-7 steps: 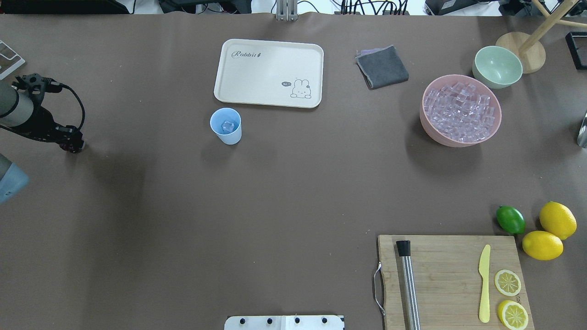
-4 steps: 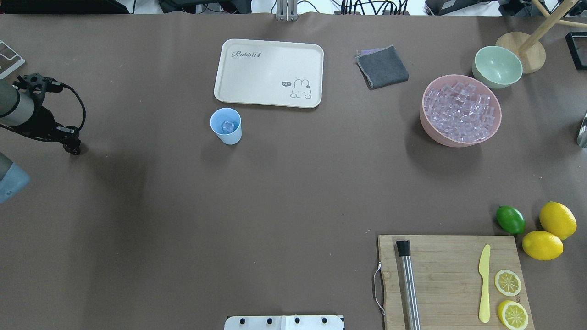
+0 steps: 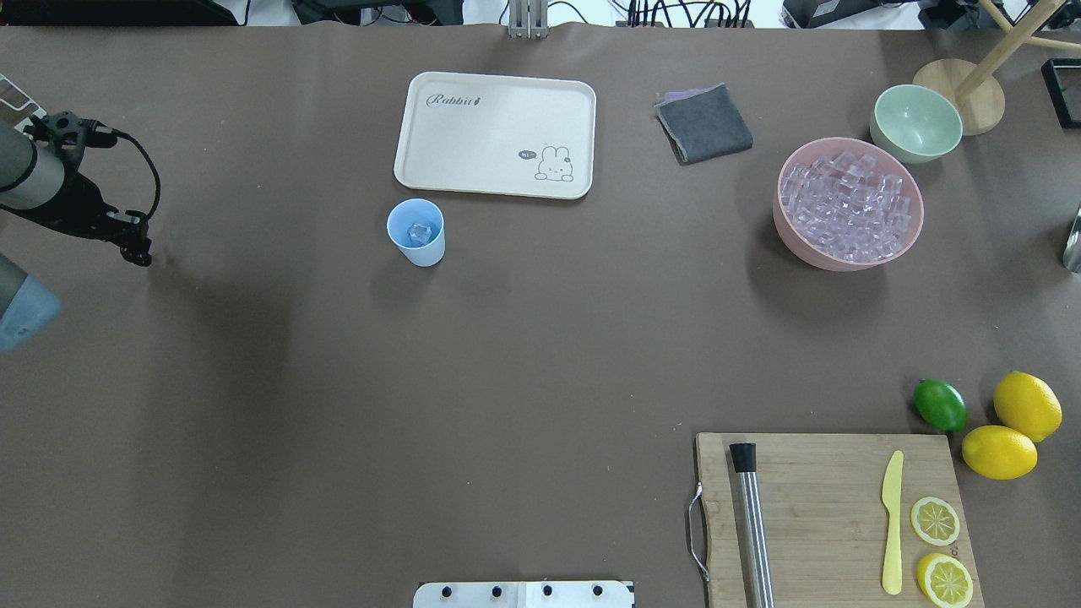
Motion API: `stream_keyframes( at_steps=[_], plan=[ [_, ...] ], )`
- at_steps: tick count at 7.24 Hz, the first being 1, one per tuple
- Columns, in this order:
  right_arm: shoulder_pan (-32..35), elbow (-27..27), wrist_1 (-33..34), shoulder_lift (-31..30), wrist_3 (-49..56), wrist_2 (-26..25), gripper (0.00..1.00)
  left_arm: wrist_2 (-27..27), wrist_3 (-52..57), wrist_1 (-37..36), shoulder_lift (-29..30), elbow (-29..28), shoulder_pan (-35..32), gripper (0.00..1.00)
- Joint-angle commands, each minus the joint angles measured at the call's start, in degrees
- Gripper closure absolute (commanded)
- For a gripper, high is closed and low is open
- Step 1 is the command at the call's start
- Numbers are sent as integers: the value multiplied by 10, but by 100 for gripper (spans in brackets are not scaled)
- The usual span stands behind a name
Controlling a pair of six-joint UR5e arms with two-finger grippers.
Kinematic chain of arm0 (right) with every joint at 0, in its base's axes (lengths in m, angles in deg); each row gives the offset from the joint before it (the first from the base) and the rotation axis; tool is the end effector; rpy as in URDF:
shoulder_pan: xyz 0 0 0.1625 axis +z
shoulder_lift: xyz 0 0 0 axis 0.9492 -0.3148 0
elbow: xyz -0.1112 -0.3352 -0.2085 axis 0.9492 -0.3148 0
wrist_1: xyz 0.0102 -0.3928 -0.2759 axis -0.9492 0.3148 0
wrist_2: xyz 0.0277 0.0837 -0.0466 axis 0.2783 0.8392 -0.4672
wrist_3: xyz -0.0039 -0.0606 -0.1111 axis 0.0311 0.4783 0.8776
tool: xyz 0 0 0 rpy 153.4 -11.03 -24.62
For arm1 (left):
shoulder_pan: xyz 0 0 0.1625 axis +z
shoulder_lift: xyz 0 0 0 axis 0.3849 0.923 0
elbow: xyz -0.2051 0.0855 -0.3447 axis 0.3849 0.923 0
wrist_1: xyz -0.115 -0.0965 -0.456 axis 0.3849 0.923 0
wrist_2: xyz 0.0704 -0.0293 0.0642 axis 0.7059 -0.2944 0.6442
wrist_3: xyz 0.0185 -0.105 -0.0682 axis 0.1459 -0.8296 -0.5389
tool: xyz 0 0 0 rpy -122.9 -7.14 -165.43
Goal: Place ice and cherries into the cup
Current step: 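Grasp the dark cherries by the stem with the left gripper, then carry the cherries over the light-blue cup and release them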
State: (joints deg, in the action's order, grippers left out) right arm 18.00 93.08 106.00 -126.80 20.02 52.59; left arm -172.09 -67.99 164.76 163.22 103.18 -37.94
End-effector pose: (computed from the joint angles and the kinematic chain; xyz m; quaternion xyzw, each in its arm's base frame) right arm 0.0395 -0.5327 0.6109 0.1299 -0.3764 -0.1197 0.9094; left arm 0.2995 -0.6463 0.5513 0.0457 0.3964 0.0301 0.9164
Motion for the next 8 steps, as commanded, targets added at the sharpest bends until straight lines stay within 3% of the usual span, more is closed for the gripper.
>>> stream_keyframes(
  at_steps=[1, 2, 4, 5, 8],
  plan=[
    [0, 1, 0, 1, 0, 0, 1, -14, -8, -170, 124, 0, -30, 69],
    [0, 1, 0, -1, 0, 2, 1, -11, -72, -225, 184, 0, -28, 69],
    [0, 5, 0, -4, 0, 2, 1, -5, -276, -228, 260, -1, 22, 69],
    [0, 5, 1, -4, 0, 2, 1, 49, -382, -225, 292, 0, 67, 69],
    [0, 5, 1, -5, 0, 2, 1, 130, -511, -191, 298, 17, 157, 68]
  ],
)
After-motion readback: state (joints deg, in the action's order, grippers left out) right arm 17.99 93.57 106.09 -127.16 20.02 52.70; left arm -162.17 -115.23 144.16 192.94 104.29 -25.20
